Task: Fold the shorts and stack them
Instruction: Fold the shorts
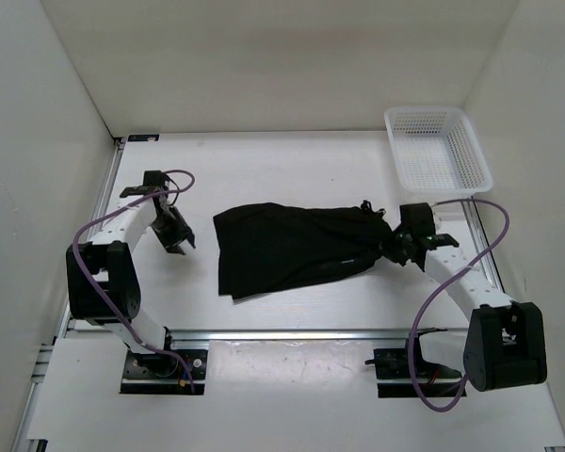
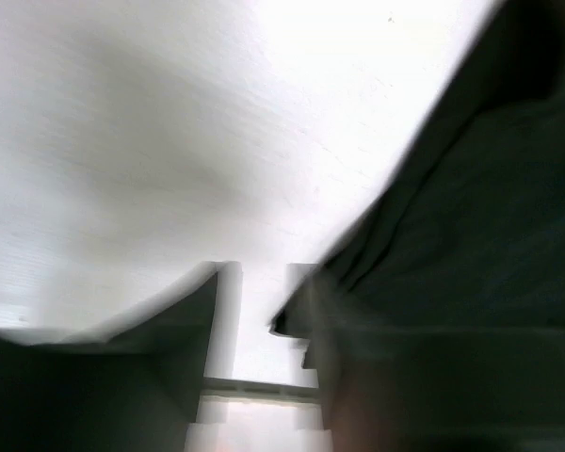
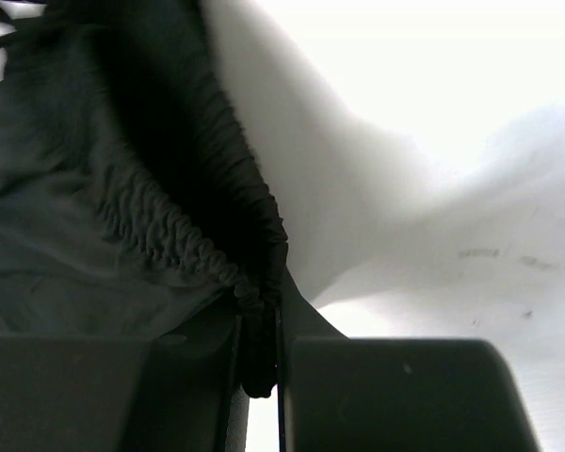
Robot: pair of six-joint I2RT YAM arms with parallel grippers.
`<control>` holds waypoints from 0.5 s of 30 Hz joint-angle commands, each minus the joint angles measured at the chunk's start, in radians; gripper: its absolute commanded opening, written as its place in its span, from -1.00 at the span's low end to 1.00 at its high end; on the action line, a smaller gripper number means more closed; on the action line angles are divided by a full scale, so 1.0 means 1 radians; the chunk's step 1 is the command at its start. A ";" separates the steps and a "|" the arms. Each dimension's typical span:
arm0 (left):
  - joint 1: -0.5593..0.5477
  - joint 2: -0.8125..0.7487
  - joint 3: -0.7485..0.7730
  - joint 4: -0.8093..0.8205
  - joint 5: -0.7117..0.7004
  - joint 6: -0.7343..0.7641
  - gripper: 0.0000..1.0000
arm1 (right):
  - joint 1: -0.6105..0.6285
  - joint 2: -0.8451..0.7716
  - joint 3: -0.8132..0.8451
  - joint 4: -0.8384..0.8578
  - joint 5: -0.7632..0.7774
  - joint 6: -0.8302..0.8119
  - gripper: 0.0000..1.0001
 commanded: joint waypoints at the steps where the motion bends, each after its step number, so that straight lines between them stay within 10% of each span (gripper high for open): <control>1: -0.045 0.005 -0.036 0.064 0.066 0.006 -0.46 | 0.006 -0.031 0.107 -0.065 0.137 -0.117 -1.00; 3: -0.082 0.058 -0.047 0.073 0.088 -0.003 -0.79 | 0.006 -0.008 0.142 -0.081 0.167 -0.142 -1.00; 15: -0.218 0.296 0.105 0.115 0.097 -0.043 -0.79 | 0.024 0.080 0.291 -0.101 0.194 -0.237 -1.00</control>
